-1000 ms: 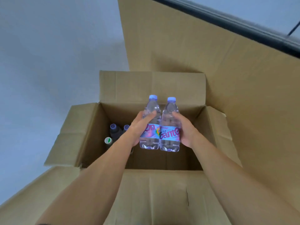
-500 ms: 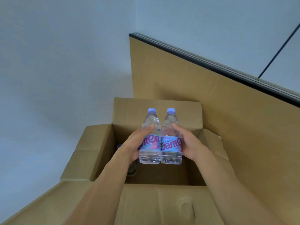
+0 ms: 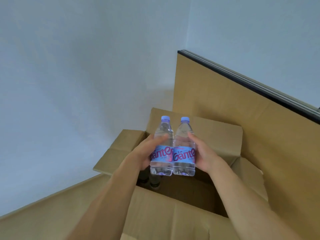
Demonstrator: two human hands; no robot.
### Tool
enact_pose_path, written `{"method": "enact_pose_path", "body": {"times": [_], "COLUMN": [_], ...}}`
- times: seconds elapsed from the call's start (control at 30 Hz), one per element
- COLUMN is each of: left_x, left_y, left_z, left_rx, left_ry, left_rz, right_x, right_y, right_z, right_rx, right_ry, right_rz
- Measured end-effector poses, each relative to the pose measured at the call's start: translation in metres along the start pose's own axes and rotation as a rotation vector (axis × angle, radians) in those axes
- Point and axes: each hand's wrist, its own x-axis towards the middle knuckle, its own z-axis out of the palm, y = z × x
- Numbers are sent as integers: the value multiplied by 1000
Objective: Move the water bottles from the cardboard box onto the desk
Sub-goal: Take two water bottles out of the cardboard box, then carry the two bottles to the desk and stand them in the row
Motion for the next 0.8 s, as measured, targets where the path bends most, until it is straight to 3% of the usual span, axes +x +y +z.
{"method": "enact_pose_path", "body": {"times": [0.43,0.8], "left_x": [-76,-215], "left_y": [-28,-48], "left_z": [-17,-85], "left_rx": [-182,-316], "left_ry": [323,684], "left_rz": [104,278], "right_x": [-5,-6], "right_y": [18,84], "right_z": [49,179], "right_rx": [-189,-413], "right_ry": [-287,-628], "right_rz": [83,242]}}
